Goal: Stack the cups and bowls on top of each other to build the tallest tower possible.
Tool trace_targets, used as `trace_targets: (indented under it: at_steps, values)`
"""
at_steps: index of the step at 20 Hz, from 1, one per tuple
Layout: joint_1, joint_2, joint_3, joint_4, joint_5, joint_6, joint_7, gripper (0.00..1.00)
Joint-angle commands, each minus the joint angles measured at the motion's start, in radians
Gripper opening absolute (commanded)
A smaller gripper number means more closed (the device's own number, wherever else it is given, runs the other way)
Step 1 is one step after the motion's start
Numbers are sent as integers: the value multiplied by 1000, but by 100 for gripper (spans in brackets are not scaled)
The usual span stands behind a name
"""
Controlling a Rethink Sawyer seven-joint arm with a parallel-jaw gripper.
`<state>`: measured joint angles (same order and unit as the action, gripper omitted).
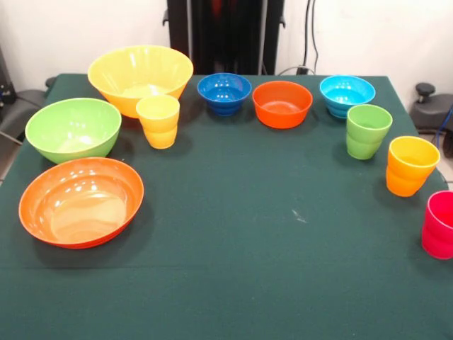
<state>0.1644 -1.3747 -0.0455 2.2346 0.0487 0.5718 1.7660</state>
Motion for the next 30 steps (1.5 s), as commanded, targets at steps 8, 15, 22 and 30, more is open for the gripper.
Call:
trace_targets:
  at_steps: [8,15,22,30]
  values:
    - [-190,311,108,-151,-5,48,22,100]
    - [-280,423,134,-302,-94,33,-72,100]
    - [-433,473,208,-421,-167,130,-223,100]
    - [-474,491,275,-439,-215,131,-182,100]
